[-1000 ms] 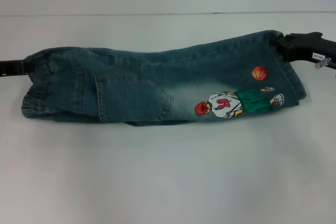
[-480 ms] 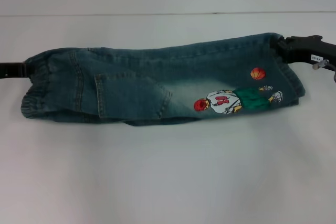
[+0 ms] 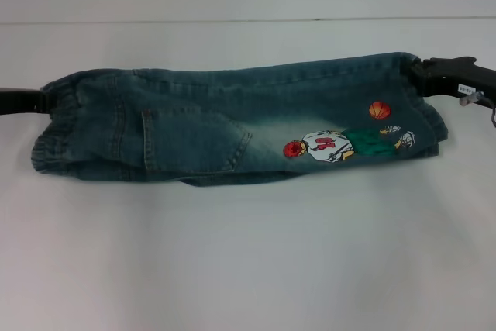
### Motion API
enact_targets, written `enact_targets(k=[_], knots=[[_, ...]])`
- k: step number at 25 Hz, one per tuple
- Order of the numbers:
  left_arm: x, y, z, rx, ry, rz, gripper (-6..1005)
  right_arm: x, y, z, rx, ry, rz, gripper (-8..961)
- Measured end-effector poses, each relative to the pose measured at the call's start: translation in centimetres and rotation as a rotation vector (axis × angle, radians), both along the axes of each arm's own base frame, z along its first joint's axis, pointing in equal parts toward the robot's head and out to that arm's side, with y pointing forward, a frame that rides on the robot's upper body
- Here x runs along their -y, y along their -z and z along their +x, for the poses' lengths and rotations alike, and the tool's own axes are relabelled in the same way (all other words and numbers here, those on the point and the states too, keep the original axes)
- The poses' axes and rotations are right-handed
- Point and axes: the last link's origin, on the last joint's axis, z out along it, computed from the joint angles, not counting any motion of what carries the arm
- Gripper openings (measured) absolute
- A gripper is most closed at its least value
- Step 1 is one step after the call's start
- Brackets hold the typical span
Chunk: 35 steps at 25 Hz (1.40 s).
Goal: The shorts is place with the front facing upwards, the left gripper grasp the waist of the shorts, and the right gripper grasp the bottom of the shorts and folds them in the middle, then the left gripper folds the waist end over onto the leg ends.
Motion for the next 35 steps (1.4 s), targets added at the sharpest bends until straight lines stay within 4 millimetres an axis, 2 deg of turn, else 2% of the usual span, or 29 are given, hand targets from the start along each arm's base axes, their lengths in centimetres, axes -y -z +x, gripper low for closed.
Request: enact_targets(k=[10, 13, 15, 24, 26, 31, 35], knots=[[-0.2, 0.4, 0.5, 0.015, 0.004, -0.025, 144, -0.1, 0.6, -0.4, 0.007, -0.003, -0.034, 112], [-0.1, 0.3, 0.5, 0.021, -0.003, -0.025, 281, -0.1, 0.6, -0.4, 0.011, -0.003, -0.036, 116], [0.0, 0.2, 0.4, 0.023, -0.007, -0.024, 373, -0.1, 0.6, -0.3, 0.012, 0.002, -0.032, 209], [0.2, -0.6, 0.1, 0.045, -0.026, -0.022, 569, 0.1, 0.5, -0.1, 0.015, 0.002, -0.026, 594], [0.3, -1.2, 0.0, 0.060, -0.032, -0.013, 613, 0.2, 0.5, -0.1, 0.005, -0.002, -0.030, 653], [1.0, -2.8, -0.2, 0.135, -0.048, 0.007, 844, 1.1, -0.1, -0.6, -0.043, -0.058, -0.065, 801], [1.7, -3.3, -0.3, 0.198, -0.051, -0.013, 872, 3.2, -1.4, -1.4, -0.116, -0.176, -0.135, 866]])
